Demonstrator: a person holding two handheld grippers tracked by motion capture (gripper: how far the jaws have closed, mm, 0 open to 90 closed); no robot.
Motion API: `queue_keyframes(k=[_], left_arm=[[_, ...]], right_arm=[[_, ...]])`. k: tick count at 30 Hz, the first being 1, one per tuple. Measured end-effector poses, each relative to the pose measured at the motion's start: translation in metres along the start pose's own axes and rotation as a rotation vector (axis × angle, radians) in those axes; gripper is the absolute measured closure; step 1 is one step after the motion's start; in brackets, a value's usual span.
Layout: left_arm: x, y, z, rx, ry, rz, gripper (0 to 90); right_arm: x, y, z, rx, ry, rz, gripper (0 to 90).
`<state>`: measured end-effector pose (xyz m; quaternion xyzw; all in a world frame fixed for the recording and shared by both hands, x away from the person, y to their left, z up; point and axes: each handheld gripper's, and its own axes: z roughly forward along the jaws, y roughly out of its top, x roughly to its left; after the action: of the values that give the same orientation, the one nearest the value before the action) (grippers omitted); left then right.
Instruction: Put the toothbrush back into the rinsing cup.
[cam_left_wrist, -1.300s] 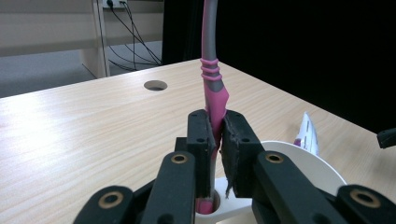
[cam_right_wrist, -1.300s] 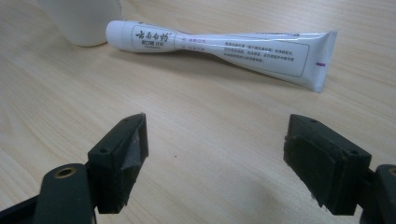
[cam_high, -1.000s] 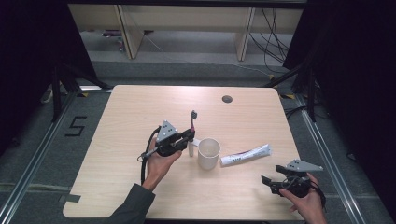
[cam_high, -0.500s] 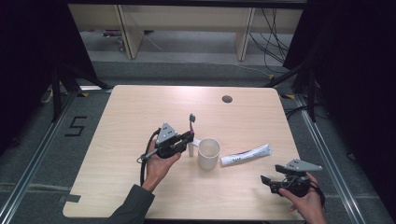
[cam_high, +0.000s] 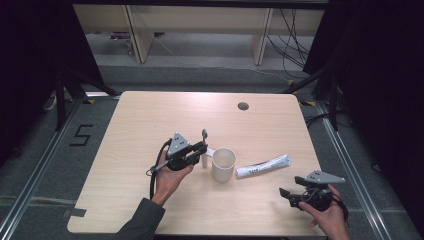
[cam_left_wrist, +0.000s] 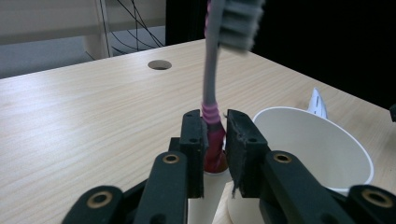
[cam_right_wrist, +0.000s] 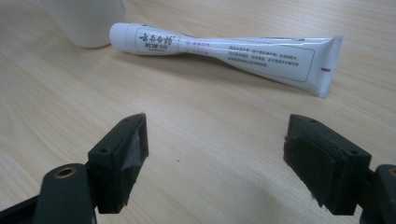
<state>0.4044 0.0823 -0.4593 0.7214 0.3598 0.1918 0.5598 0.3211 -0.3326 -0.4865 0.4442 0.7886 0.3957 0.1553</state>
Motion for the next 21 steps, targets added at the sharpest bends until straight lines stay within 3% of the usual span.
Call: queue_keyframes(k=[2, 7, 10, 21], left_arm=[[-0.001, 0.001, 0.000, 0.000, 0.015, -0.010, 61.3], [0.001, 0.002, -0.005, -0.002, 0.029, -0.025, 49.2], [0.001, 0.005, -0.010, -0.003, 0.028, -0.048, 45.6], [-0.006, 0.007, -0.027, 0.023, 0.018, -0.044, 39.1]], right_arm=[[0.000, 0.000, 0.000, -0.001, -0.001, 0.002, 22.6], [0.000, 0.000, 0.000, 0.001, -0.002, 0.001, 22.6], [0.000, 0.000, 0.000, -0.001, -0.002, 0.001, 22.6], [0.000, 0.000, 0.000, 0.000, -0.004, 0.004, 22.6]])
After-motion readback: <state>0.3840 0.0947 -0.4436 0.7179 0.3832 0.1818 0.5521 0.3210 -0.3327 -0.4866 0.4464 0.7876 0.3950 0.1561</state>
